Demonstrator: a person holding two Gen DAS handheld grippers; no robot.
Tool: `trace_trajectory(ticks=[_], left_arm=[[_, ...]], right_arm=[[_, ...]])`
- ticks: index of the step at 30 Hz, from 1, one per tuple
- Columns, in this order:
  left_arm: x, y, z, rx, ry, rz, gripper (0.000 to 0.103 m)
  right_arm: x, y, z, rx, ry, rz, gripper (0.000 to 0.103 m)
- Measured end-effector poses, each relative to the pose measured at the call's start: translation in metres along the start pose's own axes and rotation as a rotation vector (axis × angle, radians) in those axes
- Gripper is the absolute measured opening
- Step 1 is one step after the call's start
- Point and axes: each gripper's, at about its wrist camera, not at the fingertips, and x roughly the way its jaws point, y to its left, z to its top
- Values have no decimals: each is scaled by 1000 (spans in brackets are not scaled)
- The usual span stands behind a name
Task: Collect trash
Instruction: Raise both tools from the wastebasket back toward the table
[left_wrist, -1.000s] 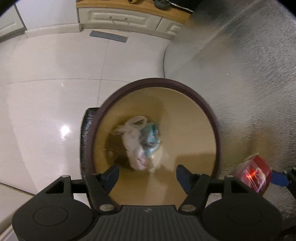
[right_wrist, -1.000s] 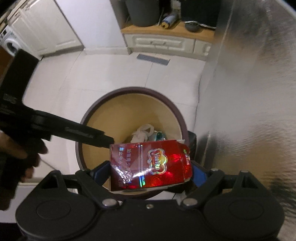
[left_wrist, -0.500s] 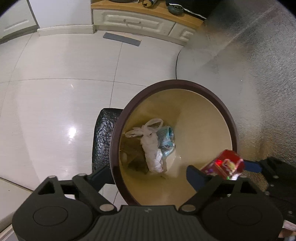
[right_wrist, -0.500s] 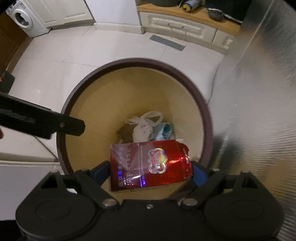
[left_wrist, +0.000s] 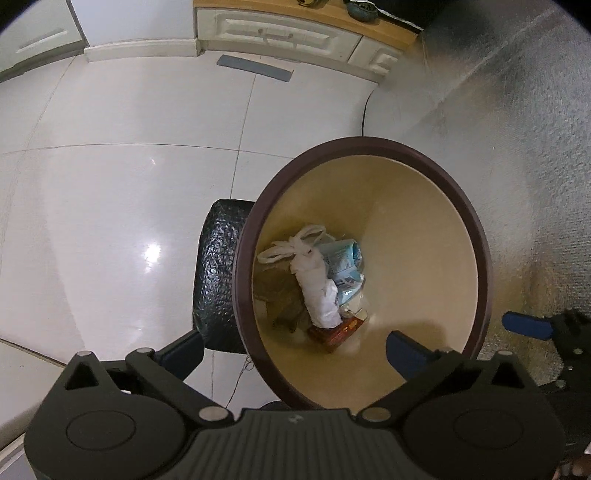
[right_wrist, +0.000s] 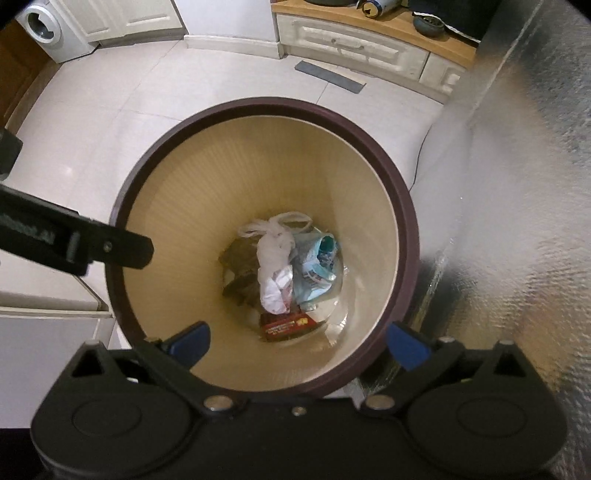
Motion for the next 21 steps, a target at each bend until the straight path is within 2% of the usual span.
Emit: trace_trajectory(ticks=[7,21], left_arm=[[-12,1,-2,16,-4,10,103],[-68,1,-33,56,-57,37,103]], right_arm=[[-18,-9,-4,84,12,3,103],[-72,-17,-17,250,-58,-30,103]])
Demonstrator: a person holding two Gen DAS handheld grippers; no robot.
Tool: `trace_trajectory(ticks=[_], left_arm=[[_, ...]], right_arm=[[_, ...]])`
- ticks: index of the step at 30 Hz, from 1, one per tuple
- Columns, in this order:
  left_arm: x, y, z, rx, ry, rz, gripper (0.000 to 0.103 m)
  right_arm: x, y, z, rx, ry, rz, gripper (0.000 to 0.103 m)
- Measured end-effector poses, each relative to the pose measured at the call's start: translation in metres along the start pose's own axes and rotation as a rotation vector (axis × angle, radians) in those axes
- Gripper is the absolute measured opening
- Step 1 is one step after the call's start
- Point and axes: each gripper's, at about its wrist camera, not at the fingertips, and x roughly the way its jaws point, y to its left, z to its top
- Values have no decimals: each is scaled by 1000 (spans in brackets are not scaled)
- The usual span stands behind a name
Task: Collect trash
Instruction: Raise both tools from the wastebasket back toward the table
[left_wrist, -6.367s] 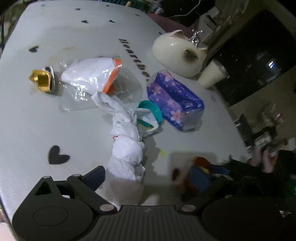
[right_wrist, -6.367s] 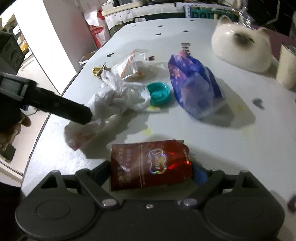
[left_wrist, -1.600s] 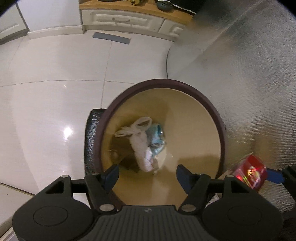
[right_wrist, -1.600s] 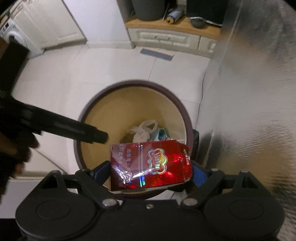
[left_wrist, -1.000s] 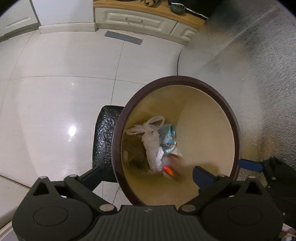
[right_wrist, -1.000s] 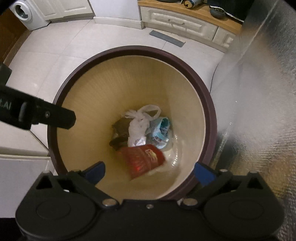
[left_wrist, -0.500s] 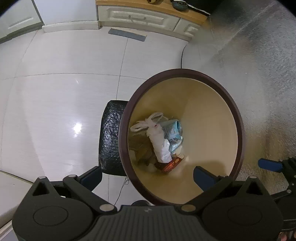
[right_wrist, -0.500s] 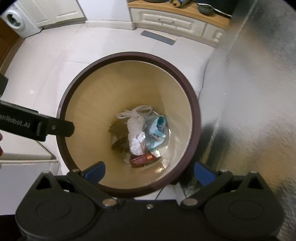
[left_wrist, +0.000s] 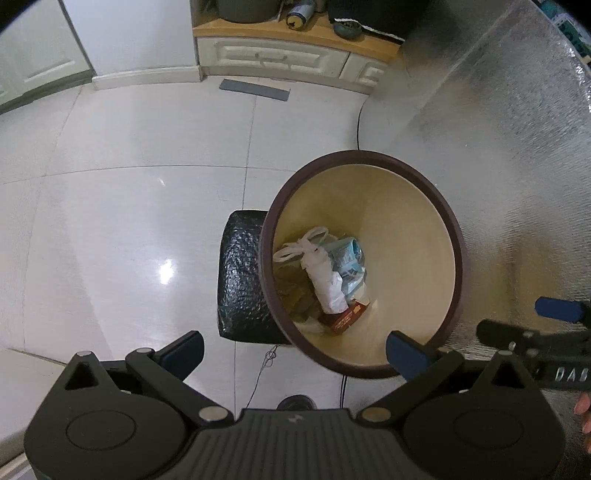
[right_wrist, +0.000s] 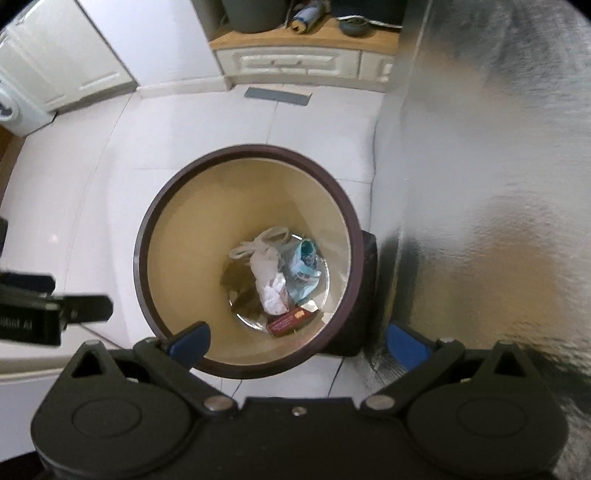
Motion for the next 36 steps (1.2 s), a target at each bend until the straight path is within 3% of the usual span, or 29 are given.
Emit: trace_trajectory(ticks=[19,36], left_arm=[[-81,-13,-39,13,-95,28,103],[-160,-33,-79,60,-224,22,103]], right_arm=[[-101,7,-33,12,-104,-17,103],[-194,4,-73,33,-276,-35,103]])
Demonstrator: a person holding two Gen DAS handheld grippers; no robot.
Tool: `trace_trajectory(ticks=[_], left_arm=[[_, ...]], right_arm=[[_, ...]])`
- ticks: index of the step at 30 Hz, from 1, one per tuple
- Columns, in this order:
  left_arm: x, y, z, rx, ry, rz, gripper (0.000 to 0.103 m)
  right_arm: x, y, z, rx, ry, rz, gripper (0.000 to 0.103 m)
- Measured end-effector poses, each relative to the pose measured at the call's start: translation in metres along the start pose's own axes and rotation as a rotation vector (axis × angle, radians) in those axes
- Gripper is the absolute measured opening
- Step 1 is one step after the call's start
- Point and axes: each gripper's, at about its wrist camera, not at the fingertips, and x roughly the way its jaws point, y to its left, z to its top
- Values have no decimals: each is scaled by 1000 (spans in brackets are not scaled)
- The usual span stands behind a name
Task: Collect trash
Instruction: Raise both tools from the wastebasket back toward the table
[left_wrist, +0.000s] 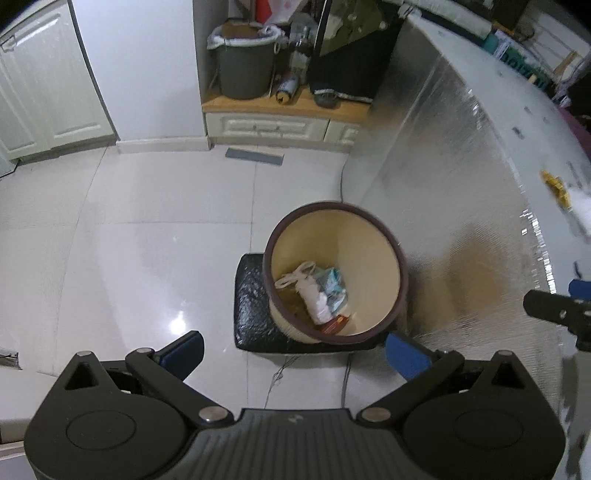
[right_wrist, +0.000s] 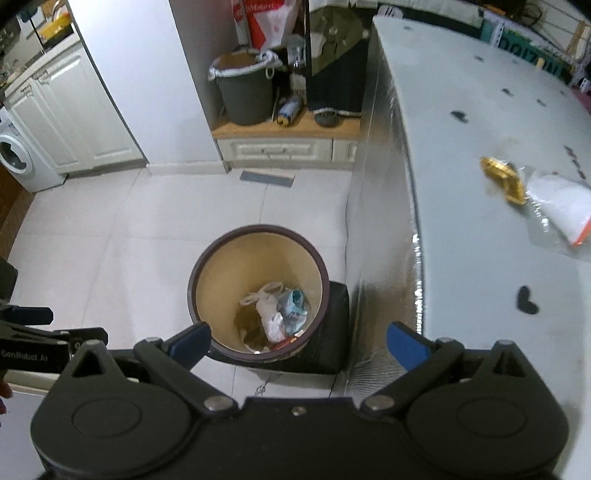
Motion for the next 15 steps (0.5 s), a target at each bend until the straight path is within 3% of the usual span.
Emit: trace_trajectory(ticks=[15], left_arm=[[-83,-75,-24,24,-196,-38,103]], right_arm=[[-82,-49,-36,21,-160,26,103]])
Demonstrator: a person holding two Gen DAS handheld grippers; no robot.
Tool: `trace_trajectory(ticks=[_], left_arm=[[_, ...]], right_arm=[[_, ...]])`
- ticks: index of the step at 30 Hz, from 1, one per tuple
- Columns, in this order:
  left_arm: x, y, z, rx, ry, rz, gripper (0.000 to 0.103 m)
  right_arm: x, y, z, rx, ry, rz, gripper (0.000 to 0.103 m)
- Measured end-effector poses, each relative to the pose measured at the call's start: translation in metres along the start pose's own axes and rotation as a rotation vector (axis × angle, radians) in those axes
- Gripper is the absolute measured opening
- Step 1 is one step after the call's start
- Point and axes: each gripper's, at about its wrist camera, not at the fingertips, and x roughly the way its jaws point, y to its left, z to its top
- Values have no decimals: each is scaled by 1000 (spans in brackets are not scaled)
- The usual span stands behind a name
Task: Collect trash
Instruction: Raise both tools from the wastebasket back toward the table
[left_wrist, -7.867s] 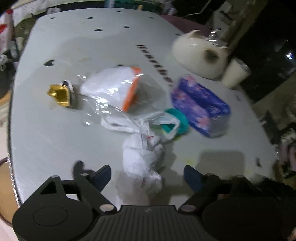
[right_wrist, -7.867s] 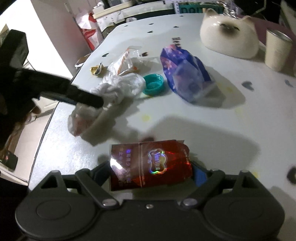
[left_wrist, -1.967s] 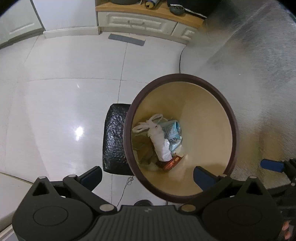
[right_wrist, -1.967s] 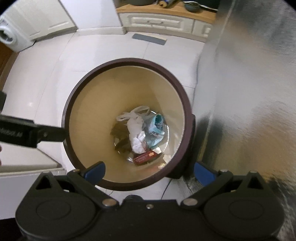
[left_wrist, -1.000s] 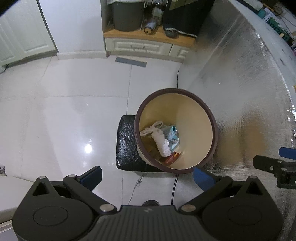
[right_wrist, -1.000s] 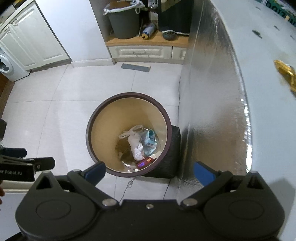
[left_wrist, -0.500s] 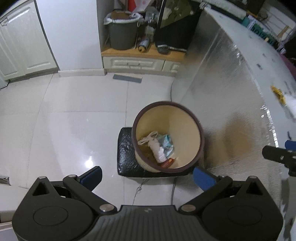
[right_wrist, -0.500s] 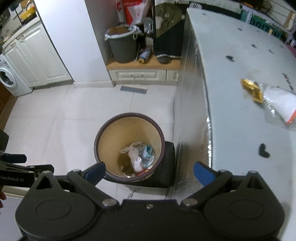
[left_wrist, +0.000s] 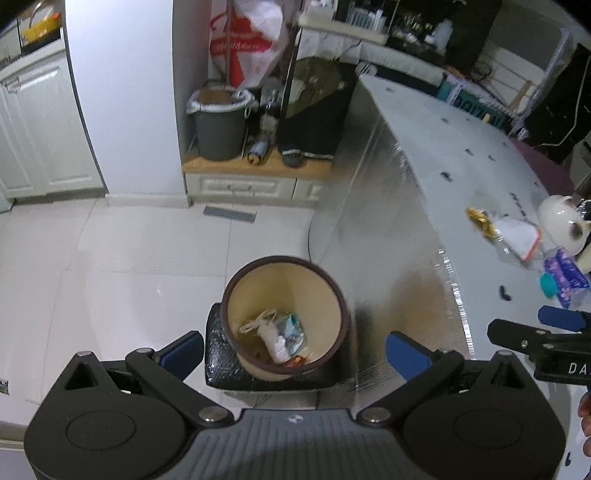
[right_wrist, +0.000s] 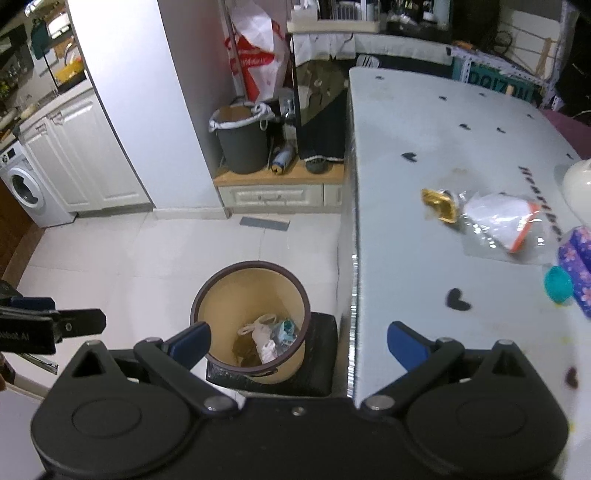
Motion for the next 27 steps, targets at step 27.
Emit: trace_trajectory(ticks=[27], left_arm=[[-60,-208,-56,-7,-197,-26,103]], right_arm=[[-122,-195,-50,-11,-197,-7,103]])
